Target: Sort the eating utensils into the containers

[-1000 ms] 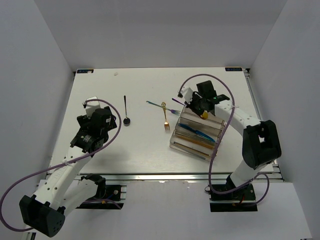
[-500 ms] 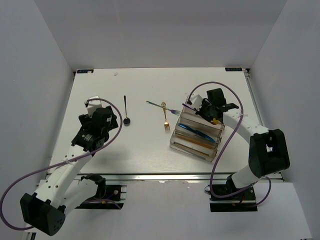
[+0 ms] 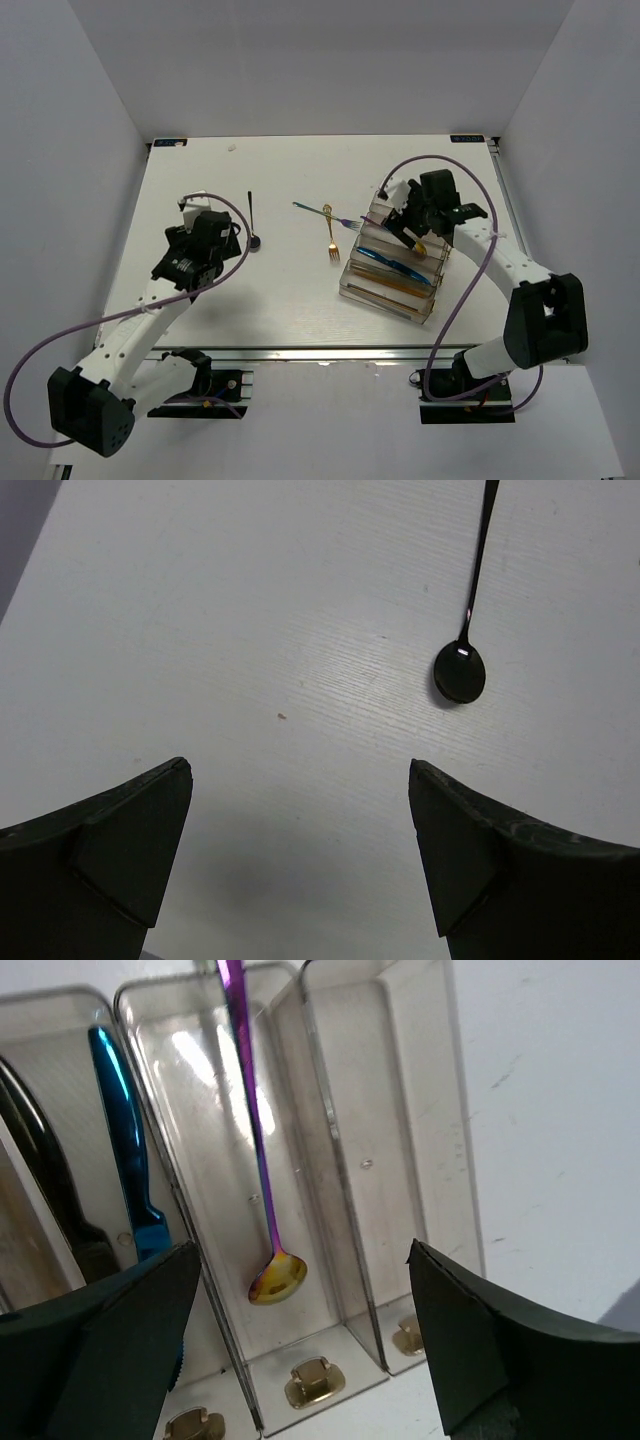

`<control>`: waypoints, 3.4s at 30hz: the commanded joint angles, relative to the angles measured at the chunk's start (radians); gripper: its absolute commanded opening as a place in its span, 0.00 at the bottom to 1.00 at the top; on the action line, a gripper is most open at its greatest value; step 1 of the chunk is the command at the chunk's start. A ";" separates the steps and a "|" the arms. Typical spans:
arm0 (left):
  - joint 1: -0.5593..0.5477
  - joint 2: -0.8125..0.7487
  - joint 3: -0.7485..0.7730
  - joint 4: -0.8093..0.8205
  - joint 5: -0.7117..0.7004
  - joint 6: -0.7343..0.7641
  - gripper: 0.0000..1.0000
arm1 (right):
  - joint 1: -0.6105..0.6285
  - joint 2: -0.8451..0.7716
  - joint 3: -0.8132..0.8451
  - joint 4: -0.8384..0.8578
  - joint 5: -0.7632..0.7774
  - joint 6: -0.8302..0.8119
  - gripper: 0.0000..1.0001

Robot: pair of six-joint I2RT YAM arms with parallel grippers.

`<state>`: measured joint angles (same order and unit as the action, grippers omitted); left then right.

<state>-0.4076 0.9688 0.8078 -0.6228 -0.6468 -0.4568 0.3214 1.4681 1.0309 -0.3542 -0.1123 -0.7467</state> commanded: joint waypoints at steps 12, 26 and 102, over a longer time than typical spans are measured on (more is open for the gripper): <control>0.003 0.292 0.336 0.051 0.194 -0.086 0.98 | 0.031 -0.085 0.080 0.160 -0.270 0.207 0.89; 0.003 0.258 0.257 0.046 0.090 0.089 0.98 | 0.111 0.313 0.371 0.101 -0.259 0.273 0.24; 0.003 0.234 0.189 0.061 0.107 0.124 0.98 | 0.088 0.333 0.273 -0.003 -0.041 0.236 0.03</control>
<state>-0.4076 1.2350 1.0065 -0.5743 -0.5419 -0.3405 0.4099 1.8496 1.3094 -0.3656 -0.1680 -0.5072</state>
